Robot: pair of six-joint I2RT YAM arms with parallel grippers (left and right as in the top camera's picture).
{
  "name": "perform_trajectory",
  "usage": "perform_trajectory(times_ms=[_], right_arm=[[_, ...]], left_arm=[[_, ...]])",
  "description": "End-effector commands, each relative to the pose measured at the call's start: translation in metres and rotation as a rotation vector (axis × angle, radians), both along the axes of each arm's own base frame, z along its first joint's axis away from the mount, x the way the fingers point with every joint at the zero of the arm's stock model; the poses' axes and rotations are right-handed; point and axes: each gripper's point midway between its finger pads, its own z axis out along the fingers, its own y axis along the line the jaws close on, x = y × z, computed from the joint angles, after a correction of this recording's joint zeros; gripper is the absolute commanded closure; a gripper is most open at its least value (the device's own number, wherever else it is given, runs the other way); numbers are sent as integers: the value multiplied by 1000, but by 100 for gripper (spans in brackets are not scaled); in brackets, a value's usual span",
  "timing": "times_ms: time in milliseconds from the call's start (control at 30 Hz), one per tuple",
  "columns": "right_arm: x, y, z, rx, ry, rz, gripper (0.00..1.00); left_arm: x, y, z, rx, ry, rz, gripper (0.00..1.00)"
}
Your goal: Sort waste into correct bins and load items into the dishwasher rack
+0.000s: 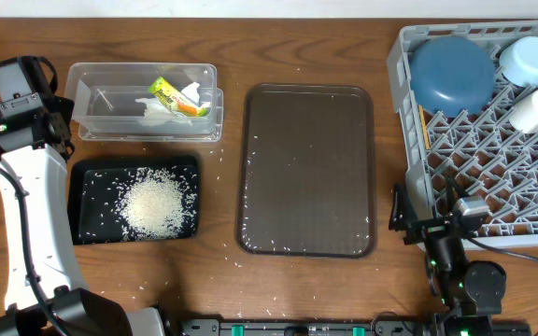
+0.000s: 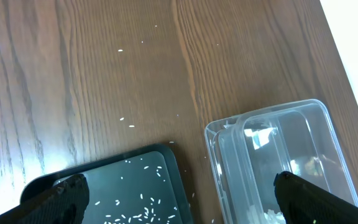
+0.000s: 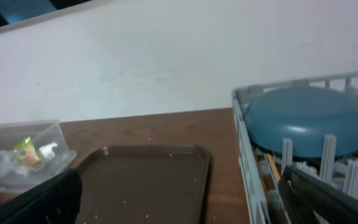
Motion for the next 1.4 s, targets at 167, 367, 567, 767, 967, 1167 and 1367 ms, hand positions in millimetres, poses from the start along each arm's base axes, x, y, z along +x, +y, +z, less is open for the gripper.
perform_trajectory(times_ms=[167, 367, 567, 767, 967, 1167, 1367], right_arm=[[-8, -12, -10, -128, 1, -51, 1], [-8, -21, -30, -135, 87, -85, 1], [-7, -26, -31, -133, 90, -107, 1], [-7, -26, -30, -133, 89, -107, 1], [-7, -26, -30, -133, 89, -107, 1], [-7, -26, -30, -133, 89, -107, 1], [-7, -26, -30, -133, 89, -107, 1]], left_arm=[[0, 2, 2, 9, 5, -1, 3], [0, 2, 2, 9, 5, -1, 2], [0, 2, 2, 9, 6, -1, 2], [0, 2, 2, 9, 5, -1, 2], [0, 2, 2, 9, 5, -1, 3], [0, 2, 2, 9, 5, -1, 2], [0, 2, 2, 9, 5, -1, 2]])
